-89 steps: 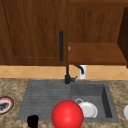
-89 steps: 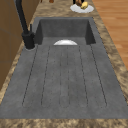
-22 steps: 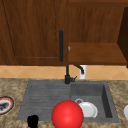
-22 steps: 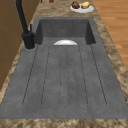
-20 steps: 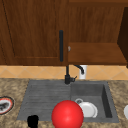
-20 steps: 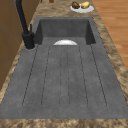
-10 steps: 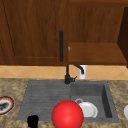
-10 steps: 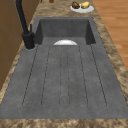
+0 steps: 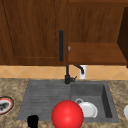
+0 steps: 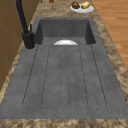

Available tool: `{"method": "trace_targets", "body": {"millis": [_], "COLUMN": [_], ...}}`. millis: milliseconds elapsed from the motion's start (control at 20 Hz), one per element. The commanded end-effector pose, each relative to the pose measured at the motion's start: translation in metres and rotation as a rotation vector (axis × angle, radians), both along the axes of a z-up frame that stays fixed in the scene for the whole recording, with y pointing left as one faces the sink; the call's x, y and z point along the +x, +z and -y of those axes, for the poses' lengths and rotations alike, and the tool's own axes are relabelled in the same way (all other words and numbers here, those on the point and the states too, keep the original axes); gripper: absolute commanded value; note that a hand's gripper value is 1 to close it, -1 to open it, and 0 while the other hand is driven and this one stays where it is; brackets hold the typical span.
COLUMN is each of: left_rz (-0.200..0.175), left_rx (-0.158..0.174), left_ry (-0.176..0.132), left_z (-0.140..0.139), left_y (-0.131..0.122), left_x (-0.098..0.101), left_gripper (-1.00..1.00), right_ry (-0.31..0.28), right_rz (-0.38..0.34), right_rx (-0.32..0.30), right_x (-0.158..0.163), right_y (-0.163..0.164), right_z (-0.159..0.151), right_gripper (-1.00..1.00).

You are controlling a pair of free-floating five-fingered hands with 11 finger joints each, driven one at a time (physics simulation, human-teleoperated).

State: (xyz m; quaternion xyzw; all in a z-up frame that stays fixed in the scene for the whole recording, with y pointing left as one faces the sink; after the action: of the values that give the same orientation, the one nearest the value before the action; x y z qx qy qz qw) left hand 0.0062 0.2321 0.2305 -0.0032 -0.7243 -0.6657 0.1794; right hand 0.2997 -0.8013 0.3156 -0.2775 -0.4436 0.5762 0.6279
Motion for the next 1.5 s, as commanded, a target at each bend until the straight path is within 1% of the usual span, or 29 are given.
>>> {"method": "trace_targets", "body": {"millis": [0,150,300,350,500,650,850,1000,1050,1450], "left_rz": [0.000,0.000,0.000,0.000,0.000,0.000,0.000,0.000,0.000,0.000], "left_rx": [0.000,0.000,0.000,0.000,0.000,0.000,0.000,0.000,0.000,0.000], "left_ry": [0.000,0.000,0.000,0.000,0.000,0.000,0.000,0.000,0.000,0.000], "left_z": [0.000,0.000,0.000,0.000,0.000,0.000,0.000,0.000,0.000,0.000], "left_y": [0.000,0.000,0.000,0.000,0.000,0.000,0.000,0.000,0.000,0.000], "left_x": [0.000,0.000,0.000,0.000,0.000,0.000,0.000,0.000,0.000,0.000], "left_gripper": [0.00,0.00,0.00,0.00,0.00,0.00,0.00,0.00,0.00,0.00], "right_ry": [0.000,-0.007,-0.026,-0.019,-0.028,-0.039,-0.031,-0.035,-0.024,-0.019], "right_rz": [-0.049,-0.062,-0.065,-0.083,-0.092,-0.093,-0.081,-0.095,-0.117,-0.166], "right_rx": [-0.060,-0.072,-0.057,-0.056,-0.047,-0.046,-0.039,-0.046,-0.056,-0.079], "right_x": [-0.013,-0.018,-0.021,-0.025,-0.033,-0.048,-0.074,-0.088,-0.093,-0.133], "right_y": [0.016,0.033,0.058,0.063,0.087,0.106,0.134,0.157,0.161,0.212], "right_z": [0.000,0.001,0.001,0.000,0.002,-0.001,-0.007,-0.017,-0.024,-0.059], "right_gripper": [-1.00,-1.00,-1.00,-1.00,-1.00,-1.00,-1.00,-1.00,-1.00,-1.00]}}
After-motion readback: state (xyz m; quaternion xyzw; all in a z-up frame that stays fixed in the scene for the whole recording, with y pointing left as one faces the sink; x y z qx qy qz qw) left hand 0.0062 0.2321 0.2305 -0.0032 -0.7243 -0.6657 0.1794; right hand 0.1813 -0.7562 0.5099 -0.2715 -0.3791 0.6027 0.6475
